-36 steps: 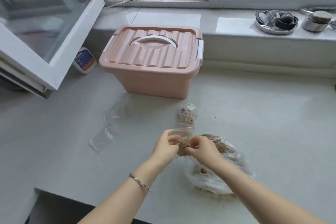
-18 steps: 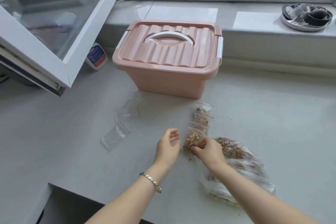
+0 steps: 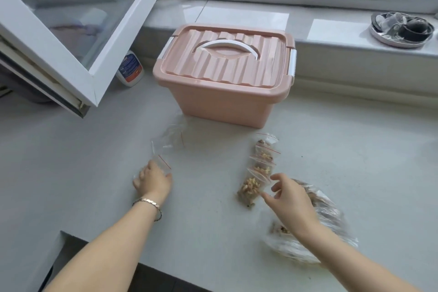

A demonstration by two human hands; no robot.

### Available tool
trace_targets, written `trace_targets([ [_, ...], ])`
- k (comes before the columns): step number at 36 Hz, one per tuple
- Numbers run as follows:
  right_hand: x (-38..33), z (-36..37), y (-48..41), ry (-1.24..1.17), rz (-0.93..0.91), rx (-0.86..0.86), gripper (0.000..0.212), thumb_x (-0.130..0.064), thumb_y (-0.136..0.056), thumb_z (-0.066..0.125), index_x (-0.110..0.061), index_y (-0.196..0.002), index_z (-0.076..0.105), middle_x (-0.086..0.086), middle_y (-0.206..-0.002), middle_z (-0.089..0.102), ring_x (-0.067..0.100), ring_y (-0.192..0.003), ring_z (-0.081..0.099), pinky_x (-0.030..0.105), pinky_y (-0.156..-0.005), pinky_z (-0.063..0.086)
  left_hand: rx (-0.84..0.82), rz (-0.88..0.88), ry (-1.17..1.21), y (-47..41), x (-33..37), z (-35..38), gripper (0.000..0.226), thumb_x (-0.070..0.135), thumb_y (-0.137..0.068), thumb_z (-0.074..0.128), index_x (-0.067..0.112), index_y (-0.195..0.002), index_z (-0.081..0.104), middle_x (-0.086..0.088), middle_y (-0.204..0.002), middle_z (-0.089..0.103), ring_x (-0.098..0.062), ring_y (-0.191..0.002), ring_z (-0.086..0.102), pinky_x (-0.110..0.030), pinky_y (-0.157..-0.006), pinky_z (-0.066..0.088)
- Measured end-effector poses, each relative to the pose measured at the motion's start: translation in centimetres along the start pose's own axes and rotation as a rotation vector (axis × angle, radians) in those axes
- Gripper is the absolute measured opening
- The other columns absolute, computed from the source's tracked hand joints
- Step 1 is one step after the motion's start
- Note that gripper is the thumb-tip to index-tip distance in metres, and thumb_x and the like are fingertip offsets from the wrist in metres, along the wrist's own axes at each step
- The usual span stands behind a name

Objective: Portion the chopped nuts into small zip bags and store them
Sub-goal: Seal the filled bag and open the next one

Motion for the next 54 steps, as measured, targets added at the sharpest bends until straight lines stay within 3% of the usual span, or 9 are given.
trace_targets([
  [8,-1.2,-0.8,2.2,0.002,-0.116,-0.027,0.023,-0.026,-0.087,0.058,-0.023,-0.109,0.058,-0.01,-0.087,0.062,0.007,-0.082,0.057,0.021,-0.073,0.043,0.009,0.165,-0.097,1.9,-0.4,1.6,0.02,0.002,-0.089,0.042,0.0,-0.096,0.06,-0.021,-0.105,0.062,-0.037,-0.099,0.054,-0.038,-0.074,0.043],
  [14,-1.5,-0.9,3.6,-0.101,-0.166,-0.071,0.016,-0.02,-0.087,0.059,-0.021,-0.102,0.062,-0.01,-0.082,0.063,0.006,-0.078,0.058,0.019,-0.074,0.045,-0.005,0.236,0.113,5.1,1.3,1.5,0.015,0.008,-0.087,0.053,0.004,-0.094,0.066,-0.015,-0.098,0.066,-0.034,-0.091,0.06,-0.034,-0.072,0.043],
  [20,-2.0,-2.4,4.5,-0.391,-0.117,-0.045,0.01,-0.026,-0.087,0.059,-0.034,-0.081,0.061,-0.012,-0.077,0.067,-0.004,-0.077,0.061,0.01,-0.069,0.045,-0.022,0.914,0.489,15.0,8.6,-1.9,0.011,0.025,-0.079,0.054,0.024,-0.085,0.063,0.005,-0.081,0.066,-0.006,-0.077,0.057,-0.014,-0.07,0.042],
  [24,-1.2,-3.3,5.5,-0.66,0.013,-0.046,0.007,-0.025,-0.087,0.059,-0.023,-0.084,0.065,0.0,-0.076,0.068,0.009,-0.07,0.065,0.029,-0.066,0.054,-0.01,1.268,0.49,20.6,11.4,-3.2,0.012,0.016,-0.083,0.055,0.022,-0.093,0.056,0.005,-0.082,0.064,-0.011,-0.077,0.058,-0.021,-0.068,0.047],
  [28,0.7,-4.6,6.5,-0.799,0.1,-0.037,0.012,-0.002,-0.084,0.06,-0.005,-0.075,0.066,0.004,-0.063,0.064,0.007,-0.057,0.06,0.018,-0.05,0.047,-0.002,1.473,0.454,22.8,12.7,-2.4,0.017,0.008,-0.081,0.057,0.016,-0.097,0.056,0.001,-0.085,0.066,-0.015,-0.075,0.057,-0.024,-0.07,0.048],
  [34,3.7,-6.7,7.9,-0.792,0.135,0.183,0.017,-0.001,-0.082,0.063,-0.008,-0.068,0.069,0.003,-0.058,0.066,0.01,-0.059,0.062,0.025,-0.054,0.053,-0.347,1.011,0.595,23.2,14.9,-1.3,0.011,0.018,-0.082,0.059,0.024,-0.091,0.061,0.017,-0.082,0.057,0.002,-0.082,0.054,-0.006,-0.072,0.038],
  [39,3.8,-7.6,8.8,-0.658,0.031,0.32,0.02,-0.008,-0.081,0.068,-0.027,-0.072,0.071,-0.011,-0.074,0.071,0.005,-0.073,0.066,0.02,-0.068,0.051,-0.646,0.443,0.973,24.3,17.8,-1.5,0.005,0.012,-0.08,0.069,0.014,-0.075,0.067,0.004,-0.068,0.067,-0.009,-0.072,0.064,-0.027,-0.067,0.053],
  [45,3.0,-8.2,9.9,-0.526,-0.122,0.378,0.016,-0.034,-0.077,0.057,-0.034,-0.083,0.072,-0.018,-0.092,0.066,0.004,-0.087,0.064,0.024,-0.073,0.053,-0.726,0.344,1.07,25.5,19.0,-1.4,0.01,0.009,-0.079,0.071,0.004,-0.074,0.064,-0.007,-0.069,0.067,-0.015,-0.067,0.064,-0.029,-0.068,0.055],
  [54,3.4,-8.8,10.7,-0.624,-0.145,0.335,0.027,-0.008,-0.084,0.065,-0.034,-0.086,0.072,-0.011,-0.089,0.067,0.003,-0.086,0.064,0.02,-0.072,0.054,-0.816,0.322,1.105,25.8,18.7,-1.5,0.008,0.012,-0.083,0.065,0.004,-0.081,0.067,-0.013,-0.083,0.07,-0.026,-0.085,0.068,-0.034,-0.076,0.057],
])
Point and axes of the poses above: each hand's wrist, its own y-axis away from the middle knuckle, its own z-axis out of the palm, x = y × z, the point moved 4 cm from there along -y, towards the middle knuckle
